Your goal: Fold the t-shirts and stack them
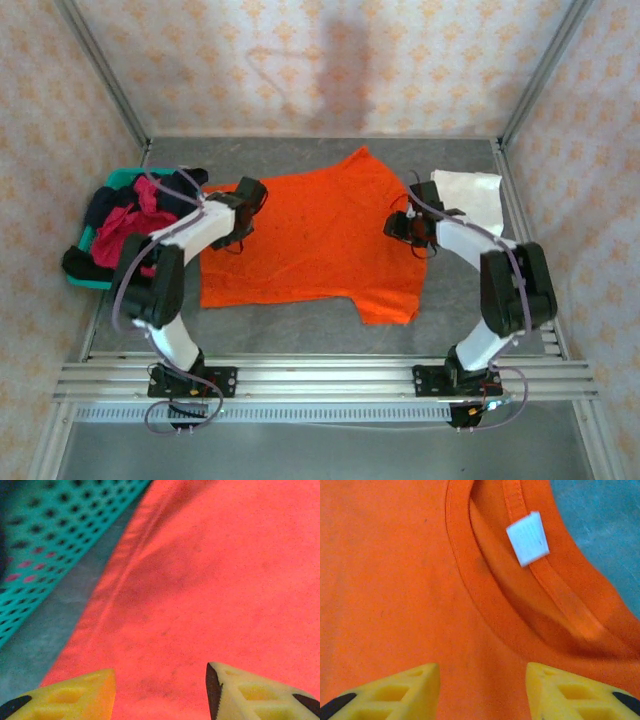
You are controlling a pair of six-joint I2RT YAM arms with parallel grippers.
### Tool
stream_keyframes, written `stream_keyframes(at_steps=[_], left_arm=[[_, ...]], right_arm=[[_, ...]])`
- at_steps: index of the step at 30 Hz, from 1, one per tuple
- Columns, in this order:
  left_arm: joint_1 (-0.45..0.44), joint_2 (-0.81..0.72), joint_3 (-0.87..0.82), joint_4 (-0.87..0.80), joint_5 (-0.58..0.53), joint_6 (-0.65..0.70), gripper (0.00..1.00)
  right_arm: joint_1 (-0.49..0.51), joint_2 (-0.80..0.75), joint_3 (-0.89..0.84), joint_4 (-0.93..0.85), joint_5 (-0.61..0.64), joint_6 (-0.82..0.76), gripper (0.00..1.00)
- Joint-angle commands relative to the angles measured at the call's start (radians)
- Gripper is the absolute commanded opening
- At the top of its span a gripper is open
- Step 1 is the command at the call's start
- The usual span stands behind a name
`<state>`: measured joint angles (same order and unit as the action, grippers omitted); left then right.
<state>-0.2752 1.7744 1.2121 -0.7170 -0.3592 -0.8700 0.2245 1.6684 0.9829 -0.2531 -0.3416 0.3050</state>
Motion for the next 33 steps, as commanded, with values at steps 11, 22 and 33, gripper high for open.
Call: stream_keyframes(at_steps=[11,22,33], left_arm=[[0.018,0.431,0.378,-0.117,0.113,0.079,0.37],[0.039,0.685,0.754,-0.269,0.196,0.117,0.38],[0.031,0.551,0.829,-0.296,0.169,0.234,0.83]], right_arm=[[-0.008,0.130,0.034,0.087,0.117,0.068,0.30],[-0.071,0.238,0.144,0.055,0.091,0.078,0.29],[-0.028,0.045,0.172,0.043,0.037,0.001,0.49]])
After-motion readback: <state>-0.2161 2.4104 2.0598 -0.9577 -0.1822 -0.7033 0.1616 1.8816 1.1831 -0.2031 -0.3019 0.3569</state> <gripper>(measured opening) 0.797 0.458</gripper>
